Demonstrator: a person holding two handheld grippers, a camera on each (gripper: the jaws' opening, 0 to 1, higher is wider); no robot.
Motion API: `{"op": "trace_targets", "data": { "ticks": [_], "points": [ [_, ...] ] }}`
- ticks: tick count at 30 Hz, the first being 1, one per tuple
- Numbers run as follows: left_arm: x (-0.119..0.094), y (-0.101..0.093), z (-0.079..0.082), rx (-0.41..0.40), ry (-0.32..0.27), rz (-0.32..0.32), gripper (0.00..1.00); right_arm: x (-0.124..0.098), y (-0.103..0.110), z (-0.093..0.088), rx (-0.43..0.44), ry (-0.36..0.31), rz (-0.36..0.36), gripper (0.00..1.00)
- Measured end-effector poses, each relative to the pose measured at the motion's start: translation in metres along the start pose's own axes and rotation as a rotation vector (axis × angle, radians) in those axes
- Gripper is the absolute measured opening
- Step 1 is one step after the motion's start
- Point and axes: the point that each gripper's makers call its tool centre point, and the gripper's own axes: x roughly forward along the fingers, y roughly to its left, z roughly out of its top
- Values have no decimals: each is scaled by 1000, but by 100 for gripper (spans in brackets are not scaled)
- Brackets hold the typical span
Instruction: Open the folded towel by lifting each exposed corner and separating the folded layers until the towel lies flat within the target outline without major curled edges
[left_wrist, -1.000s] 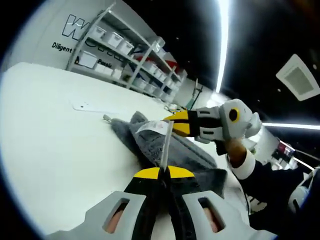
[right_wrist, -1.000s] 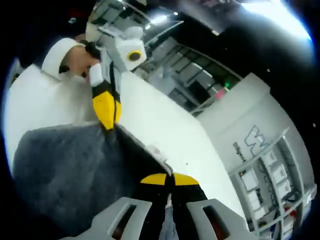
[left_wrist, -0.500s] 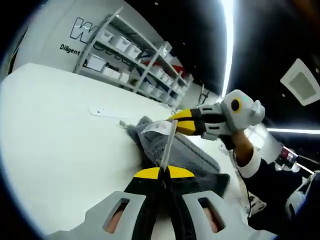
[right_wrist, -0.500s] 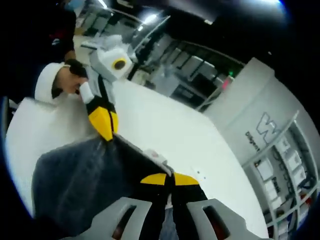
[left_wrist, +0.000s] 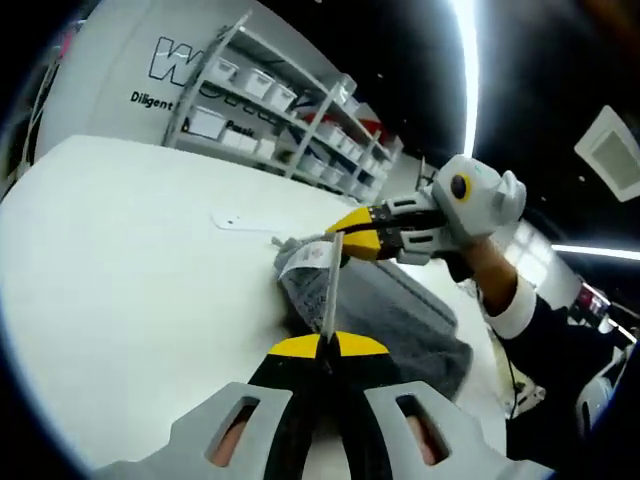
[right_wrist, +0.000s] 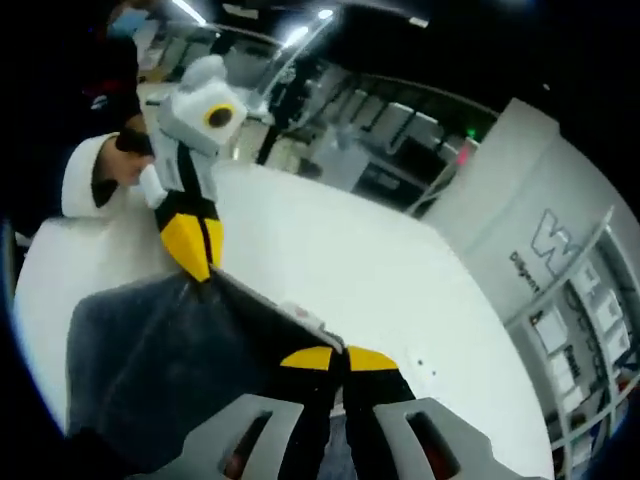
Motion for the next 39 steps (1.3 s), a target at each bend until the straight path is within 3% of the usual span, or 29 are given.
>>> {"op": "trace_targets", "data": {
  "ticks": [3,11,16,18,23,29,34,39],
  "points": [
    [-6,11,1,17,22,48,3,10,2,6,-42,14,-3,0],
    [-19,28,-5,-16,52,92,3,34,2,25,-254,66,-43,0],
    [-30,44,1,93,57,210,3,42,5,28,-365,112,-70,0],
    [-35,41,-4,152,79,254,3,46,11,30,-393,116,-73,0],
    [-44,65,1,255,129,352,3,59,18,35,-434,148,-73,0],
    [-53,70,-1,263,142,398,3,73,24,36,-465,194,-36,0],
    [-68,78,0,225,137,427,3,86,28,44,-464,183,-15,0],
    [-76,83,-9,225,179,472,3,100,31,58,-537,174,-36,0]
  ]
}}
